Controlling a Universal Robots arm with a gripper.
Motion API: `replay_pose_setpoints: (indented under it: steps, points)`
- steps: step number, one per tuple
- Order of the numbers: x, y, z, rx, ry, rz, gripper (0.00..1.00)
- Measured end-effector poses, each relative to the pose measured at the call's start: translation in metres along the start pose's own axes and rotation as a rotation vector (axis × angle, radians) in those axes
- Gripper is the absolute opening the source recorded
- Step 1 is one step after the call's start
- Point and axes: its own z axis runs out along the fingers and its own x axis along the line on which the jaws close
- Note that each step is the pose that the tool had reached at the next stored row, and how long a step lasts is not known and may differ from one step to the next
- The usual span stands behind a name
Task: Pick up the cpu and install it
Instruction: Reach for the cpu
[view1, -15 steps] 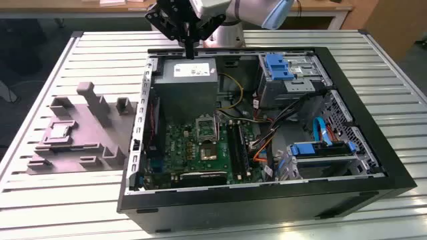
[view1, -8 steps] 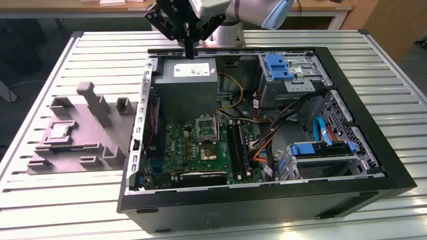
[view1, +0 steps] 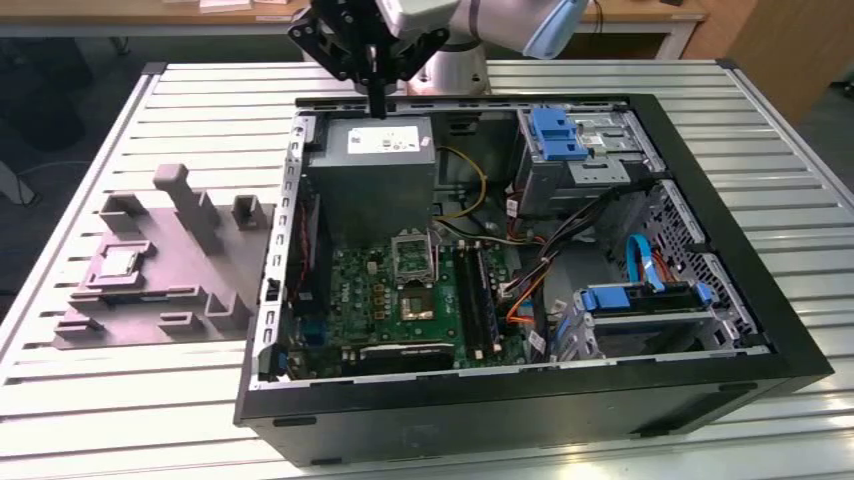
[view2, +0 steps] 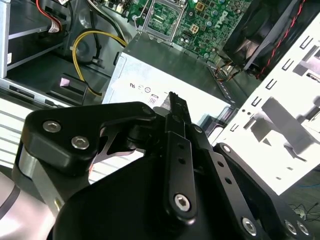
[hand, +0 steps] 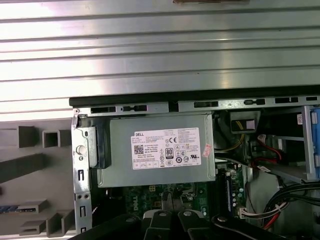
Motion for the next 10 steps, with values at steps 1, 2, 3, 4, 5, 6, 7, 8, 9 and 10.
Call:
replay_pose_setpoints:
  steps: [1, 2, 3, 4, 5, 6, 7, 8, 9, 10]
  points:
    - [0.0001, 0.0, 0.0, 0.0001, 0.0001, 0.0, 0.11]
    - [0.0003, 0.0, 0.0, 0.0001, 0.0001, 0.0, 0.11]
    - [0.0005, 0.0, 0.0, 0.0001, 0.0, 0.0, 0.11]
    - [0.0008, -0.0001, 0.0, 0.0001, 0.0, 0.0, 0.11]
    - [0.001, -0.0001, 0.0, 0.0001, 0.0001, 0.0, 0.11]
    - [0.0013, -0.0001, 0.0, 0.0001, 0.0001, 0.0, 0.11]
    - [0.0015, -0.0001, 0.0001, 0.0001, 0.0001, 0.0, 0.11]
    - [0.0016, -0.0001, 0.0, 0.0001, 0.0001, 0.0, 0.11]
    - [0.0029, -0.0002, 0.0002, 0.0001, 0.0001, 0.0, 0.11]
    - [0.0033, -0.0003, 0.0006, 0.0002, 0.0002, 0.0, 0.11]
